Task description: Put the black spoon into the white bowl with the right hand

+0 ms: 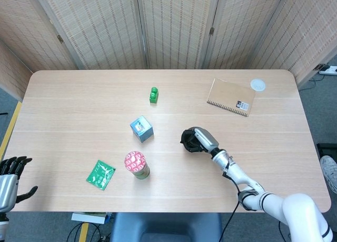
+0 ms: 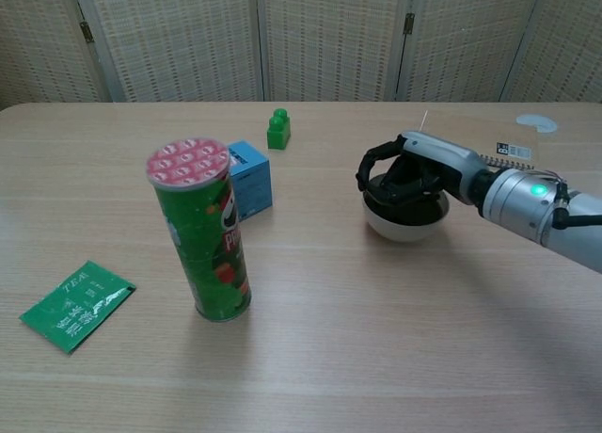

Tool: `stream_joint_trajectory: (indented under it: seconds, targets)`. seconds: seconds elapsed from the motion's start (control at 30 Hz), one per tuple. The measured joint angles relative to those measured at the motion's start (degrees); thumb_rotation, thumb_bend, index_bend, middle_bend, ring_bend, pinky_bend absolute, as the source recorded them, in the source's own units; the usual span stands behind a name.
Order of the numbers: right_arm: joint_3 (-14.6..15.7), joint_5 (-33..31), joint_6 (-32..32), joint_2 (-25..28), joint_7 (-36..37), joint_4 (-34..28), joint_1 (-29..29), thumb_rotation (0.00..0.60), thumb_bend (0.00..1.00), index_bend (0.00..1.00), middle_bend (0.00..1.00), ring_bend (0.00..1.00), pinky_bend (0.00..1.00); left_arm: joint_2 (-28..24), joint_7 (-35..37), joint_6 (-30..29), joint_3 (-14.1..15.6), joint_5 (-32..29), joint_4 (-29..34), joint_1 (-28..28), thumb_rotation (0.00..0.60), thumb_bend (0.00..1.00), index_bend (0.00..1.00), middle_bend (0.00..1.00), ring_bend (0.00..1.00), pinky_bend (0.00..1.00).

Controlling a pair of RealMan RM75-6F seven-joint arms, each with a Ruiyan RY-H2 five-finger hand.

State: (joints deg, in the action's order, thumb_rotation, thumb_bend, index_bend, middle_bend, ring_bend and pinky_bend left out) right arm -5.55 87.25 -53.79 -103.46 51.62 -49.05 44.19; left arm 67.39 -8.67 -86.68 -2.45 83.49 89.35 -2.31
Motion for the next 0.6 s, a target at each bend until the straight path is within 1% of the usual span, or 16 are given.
stream_joint_trajectory:
  seconds: [0.13,0.3,0.6]
  targets:
    - [0.4,0.0,-0.5,1.3,0.1,0.0,-0.6,0.600,0.46,0.73,1.00,1.00,1.00,0.1,0.0,0.2,0.0,-0.1,-0.1,0.0,0.600,0.20,0.23,0.21,0.15,0.16]
    - [-0.1,-0.9,0.4,1.2,-0.1,1.7,-0.3,0.600,0.47,0.73,1.00,1.00,1.00,0.1,0.0,0.3,0.0,-0.4,-0.2,0.0,0.600,0.20,0.23,0.21,0.15,0.16]
    - [-1.6,-1.8,2.9,-2.4,1.1,7.1,2.8,0.600,0.47,0.74,1.00,1.00,1.00,-0.2,0.1,0.2,-0.2,-1.0,-0.3,0.2,0.600,0.20,0.23,0.21,0.15,0.16]
